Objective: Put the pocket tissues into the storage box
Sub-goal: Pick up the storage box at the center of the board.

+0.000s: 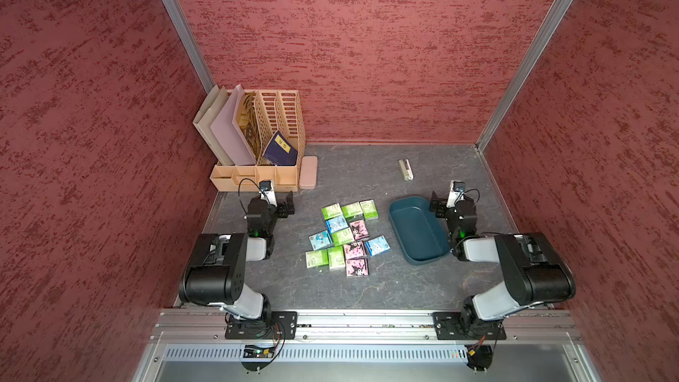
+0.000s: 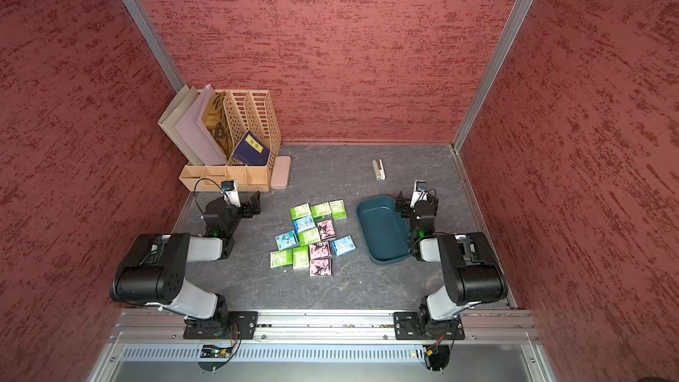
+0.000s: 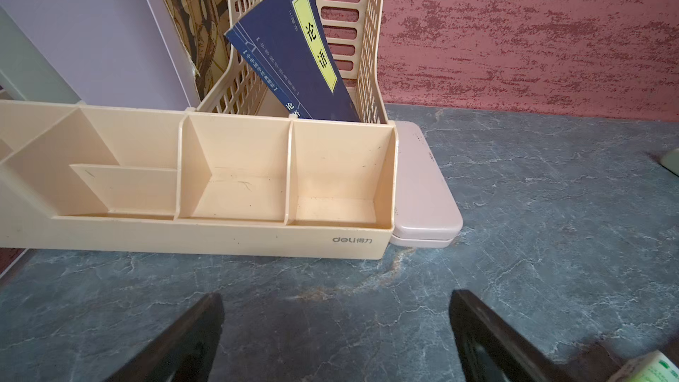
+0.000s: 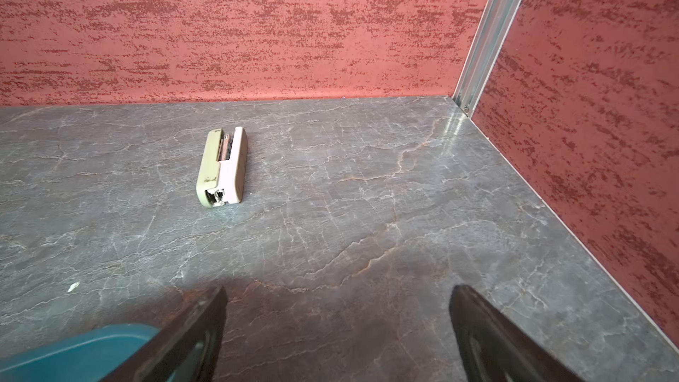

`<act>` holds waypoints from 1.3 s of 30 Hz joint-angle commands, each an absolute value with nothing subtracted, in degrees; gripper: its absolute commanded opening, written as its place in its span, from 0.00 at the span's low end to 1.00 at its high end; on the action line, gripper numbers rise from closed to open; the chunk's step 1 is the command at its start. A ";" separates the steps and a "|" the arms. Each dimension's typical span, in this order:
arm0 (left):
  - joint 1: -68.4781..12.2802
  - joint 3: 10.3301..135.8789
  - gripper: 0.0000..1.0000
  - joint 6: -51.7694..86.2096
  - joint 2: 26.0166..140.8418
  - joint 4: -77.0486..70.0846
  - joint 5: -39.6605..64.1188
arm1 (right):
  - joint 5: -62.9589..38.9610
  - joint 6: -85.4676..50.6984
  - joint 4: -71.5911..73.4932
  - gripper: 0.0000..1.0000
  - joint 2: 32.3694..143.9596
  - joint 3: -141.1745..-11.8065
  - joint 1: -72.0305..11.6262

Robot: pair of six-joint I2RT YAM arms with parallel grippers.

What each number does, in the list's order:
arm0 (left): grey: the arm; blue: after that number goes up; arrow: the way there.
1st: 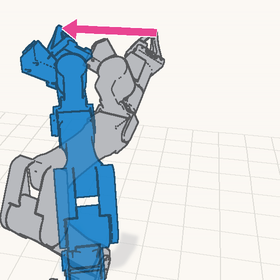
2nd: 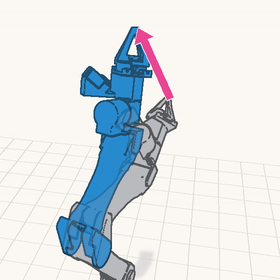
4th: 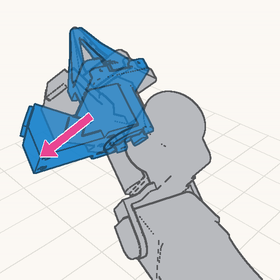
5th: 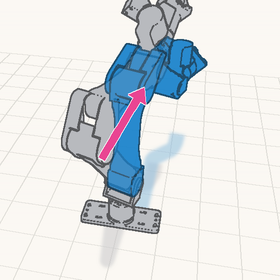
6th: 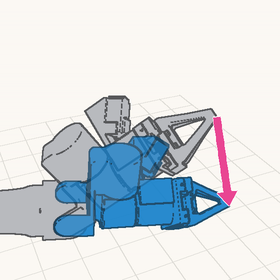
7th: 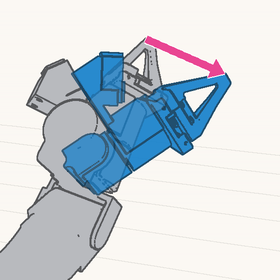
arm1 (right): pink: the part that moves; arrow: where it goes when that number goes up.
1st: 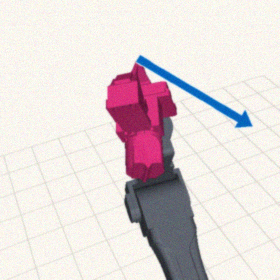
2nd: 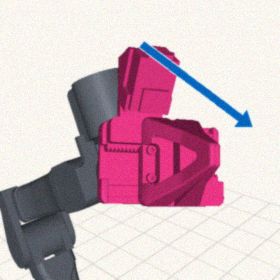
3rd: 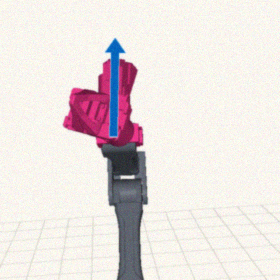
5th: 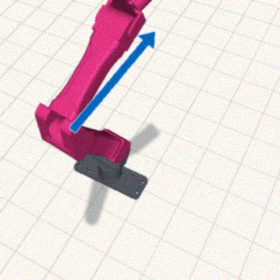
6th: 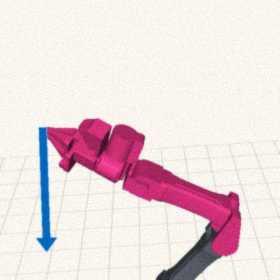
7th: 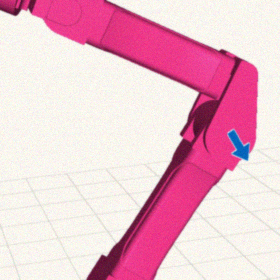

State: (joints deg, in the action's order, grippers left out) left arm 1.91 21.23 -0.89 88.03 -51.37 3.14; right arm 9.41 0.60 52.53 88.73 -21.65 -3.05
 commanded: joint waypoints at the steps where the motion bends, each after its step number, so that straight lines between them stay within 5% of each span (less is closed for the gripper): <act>1: 2.01 21.71 1.00 -1.38 87.98 -51.63 3.76 | 8.79 0.17 54.24 0.99 88.95 -21.45 -2.78; 21: 2.75 23.68 1.00 0.02 83.17 -44.30 2.27 | 10.12 -0.69 50.34 0.99 84.62 -21.69 -2.35; 29: 0.79 33.92 1.00 8.47 71.95 -24.93 6.56 | 10.09 -4.21 -1.20 0.98 74.53 -47.90 -2.46; 39: -8.91 51.20 1.00 6.61 77.05 -3.46 13.10 | -1.15 -7.88 -34.83 0.88 75.58 -58.04 -2.44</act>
